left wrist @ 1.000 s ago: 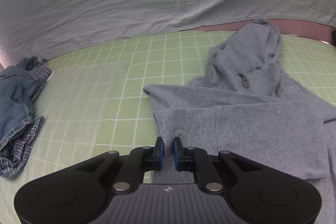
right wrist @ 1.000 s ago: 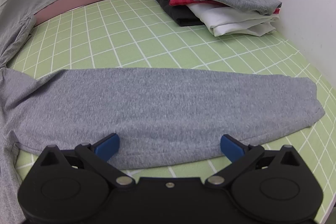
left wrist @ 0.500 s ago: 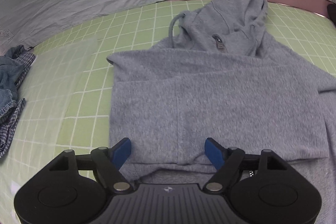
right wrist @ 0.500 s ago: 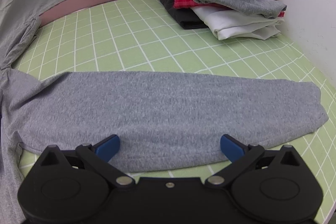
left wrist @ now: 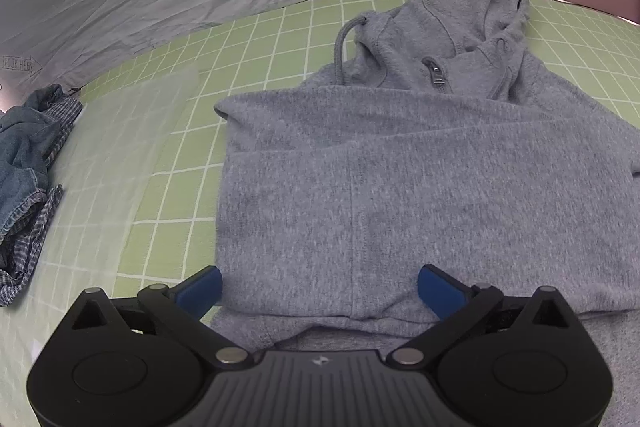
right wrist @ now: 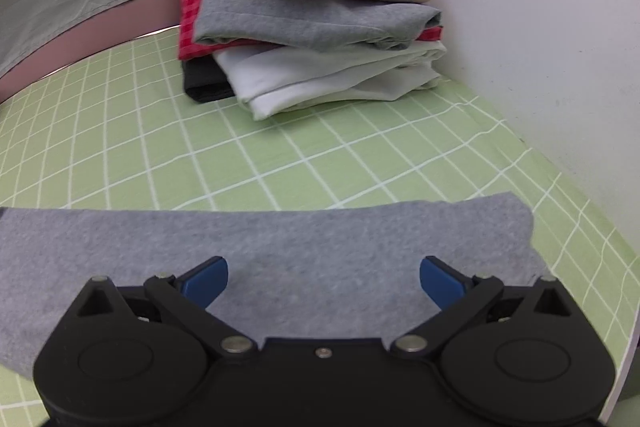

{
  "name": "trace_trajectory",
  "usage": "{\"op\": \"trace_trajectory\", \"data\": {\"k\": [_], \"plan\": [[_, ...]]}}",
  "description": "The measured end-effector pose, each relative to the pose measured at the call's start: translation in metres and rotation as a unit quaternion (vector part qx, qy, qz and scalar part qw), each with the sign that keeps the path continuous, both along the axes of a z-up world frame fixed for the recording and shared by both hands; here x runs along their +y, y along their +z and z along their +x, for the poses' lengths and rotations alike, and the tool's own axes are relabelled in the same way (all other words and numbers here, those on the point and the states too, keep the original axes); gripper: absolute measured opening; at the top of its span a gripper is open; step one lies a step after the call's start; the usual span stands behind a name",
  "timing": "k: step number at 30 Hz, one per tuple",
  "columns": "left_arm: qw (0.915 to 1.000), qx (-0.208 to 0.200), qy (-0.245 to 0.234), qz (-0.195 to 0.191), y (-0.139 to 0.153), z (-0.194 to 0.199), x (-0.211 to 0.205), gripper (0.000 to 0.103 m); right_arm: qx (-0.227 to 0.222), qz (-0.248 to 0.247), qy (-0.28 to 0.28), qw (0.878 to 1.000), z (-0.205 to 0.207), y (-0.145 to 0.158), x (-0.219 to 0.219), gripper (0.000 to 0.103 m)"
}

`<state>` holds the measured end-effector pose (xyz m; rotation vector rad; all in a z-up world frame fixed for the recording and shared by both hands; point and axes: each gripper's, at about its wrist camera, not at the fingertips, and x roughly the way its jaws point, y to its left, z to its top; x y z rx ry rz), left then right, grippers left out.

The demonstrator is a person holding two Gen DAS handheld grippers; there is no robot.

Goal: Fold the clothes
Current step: 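Press the right tool on the laid sleeve to smooth it flat, then grasp the sleeve cuff with the right tool and fold it back over the body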

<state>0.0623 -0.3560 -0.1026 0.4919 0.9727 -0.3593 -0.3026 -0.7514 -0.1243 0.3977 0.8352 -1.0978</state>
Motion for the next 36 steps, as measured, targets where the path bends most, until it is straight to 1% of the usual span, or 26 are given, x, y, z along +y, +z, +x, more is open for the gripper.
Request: {"op": "trace_trajectory", "data": {"k": [3,5,13,17,23,25,26,27,28,30,31,33,34,36], "plan": [[0.9999,0.001,0.014,-0.003,0.0,-0.001,0.0,0.103,-0.001,-0.004,-0.033,0.999,-0.02,-0.002,-0.023,0.103],[0.9999,0.0,0.014,0.0,0.0,-0.001,0.0,0.103,-0.004,-0.006,-0.056,0.998,-0.031,-0.004,-0.035,0.103],[0.9999,0.002,0.009,0.01,0.001,0.001,-0.004,0.103,-0.014,-0.009,-0.105,0.994,-0.066,-0.012,-0.067,0.103],[0.9998,0.001,0.008,0.017,0.001,0.001,-0.007,0.103,-0.038,0.003,-0.109,0.993,-0.078,-0.015,-0.073,0.103],[0.9997,-0.004,0.009,0.021,0.001,0.0,-0.008,0.103,-0.049,0.011,-0.092,0.994,-0.077,-0.014,-0.067,0.103],[0.9997,-0.005,0.013,0.021,0.001,-0.001,-0.008,0.103,-0.053,0.014,-0.086,0.995,-0.076,-0.014,-0.065,0.099],[0.9997,-0.006,0.014,0.02,0.0,-0.002,-0.008,0.103,-0.055,0.016,-0.083,0.995,-0.076,-0.014,-0.063,0.093],[0.9997,-0.007,0.015,0.02,0.0,-0.002,-0.008,0.103,-0.055,0.017,-0.081,0.995,-0.076,-0.012,-0.062,0.082],[0.9997,-0.008,0.017,0.019,0.0,-0.002,-0.007,0.103,-0.054,0.018,-0.08,0.995,-0.075,-0.009,-0.06,0.075],[0.9996,-0.008,0.02,0.015,0.0,-0.002,-0.006,0.103,-0.051,0.02,-0.077,0.996,-0.073,-0.004,-0.055,0.043],[0.9996,-0.004,0.024,0.013,0.0,-0.002,-0.005,0.103,-0.049,0.021,-0.071,0.996,-0.071,-0.002,-0.052,0.038],[0.9994,0.004,0.033,0.007,0.001,0.0,-0.003,0.103,-0.045,0.018,-0.059,0.997,-0.065,0.003,-0.043,0.018],[0.9993,0.009,0.037,0.004,0.001,0.001,-0.002,0.103,-0.044,0.016,-0.053,0.997,-0.063,0.006,-0.037,0.015],[0.9985,0.023,0.049,-0.005,0.004,0.002,0.003,0.103,-0.064,0.011,-0.048,0.997,-0.06,0.017,-0.023,0.013]]}}
